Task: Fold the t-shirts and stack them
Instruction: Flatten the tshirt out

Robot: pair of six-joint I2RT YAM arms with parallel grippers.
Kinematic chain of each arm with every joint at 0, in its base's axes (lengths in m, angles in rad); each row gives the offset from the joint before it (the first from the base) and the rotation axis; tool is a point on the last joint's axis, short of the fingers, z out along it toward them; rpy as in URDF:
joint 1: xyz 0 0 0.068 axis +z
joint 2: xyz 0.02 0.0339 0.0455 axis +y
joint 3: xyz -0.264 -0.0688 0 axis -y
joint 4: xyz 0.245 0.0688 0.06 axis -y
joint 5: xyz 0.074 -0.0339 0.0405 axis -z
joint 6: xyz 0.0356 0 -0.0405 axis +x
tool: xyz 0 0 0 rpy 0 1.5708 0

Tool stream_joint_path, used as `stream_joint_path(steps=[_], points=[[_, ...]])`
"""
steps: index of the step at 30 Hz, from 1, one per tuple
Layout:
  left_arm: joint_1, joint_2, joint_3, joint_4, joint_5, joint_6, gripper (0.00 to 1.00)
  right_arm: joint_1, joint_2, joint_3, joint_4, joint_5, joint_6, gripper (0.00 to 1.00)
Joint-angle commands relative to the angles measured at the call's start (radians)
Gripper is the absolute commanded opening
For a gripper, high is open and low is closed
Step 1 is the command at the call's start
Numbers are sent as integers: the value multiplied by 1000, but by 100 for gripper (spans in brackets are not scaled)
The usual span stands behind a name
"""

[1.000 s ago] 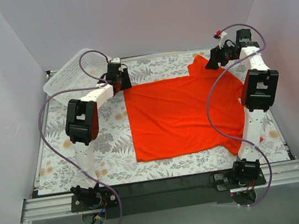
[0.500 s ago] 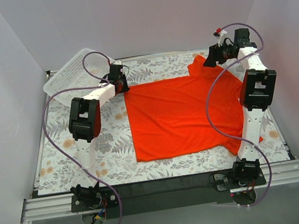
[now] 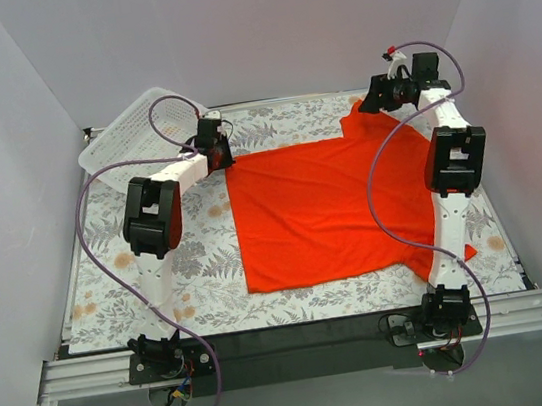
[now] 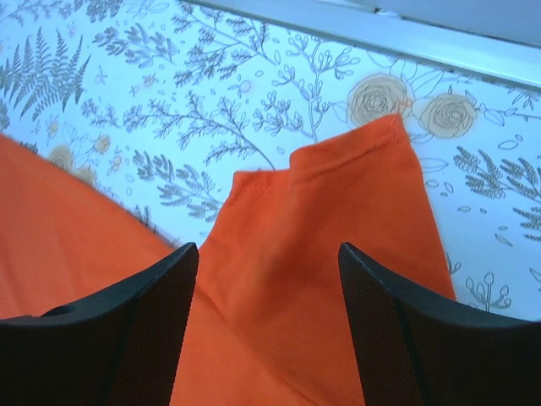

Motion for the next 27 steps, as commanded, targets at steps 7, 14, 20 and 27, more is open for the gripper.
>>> stream_joint_path(steps=[7,14,20,27], points=[[0,-80,-50,-6,42,9,0,30,101,148,143,228,170,49],[0,-78,-41,-6,65,1,0,45,126,167,144,352,133,48],[0,-87,-45,-6,77,-5,0,59,158,177,126,423,81,48],[2,-103,-65,-6,82,-8,0,59,184,181,86,460,44,48]])
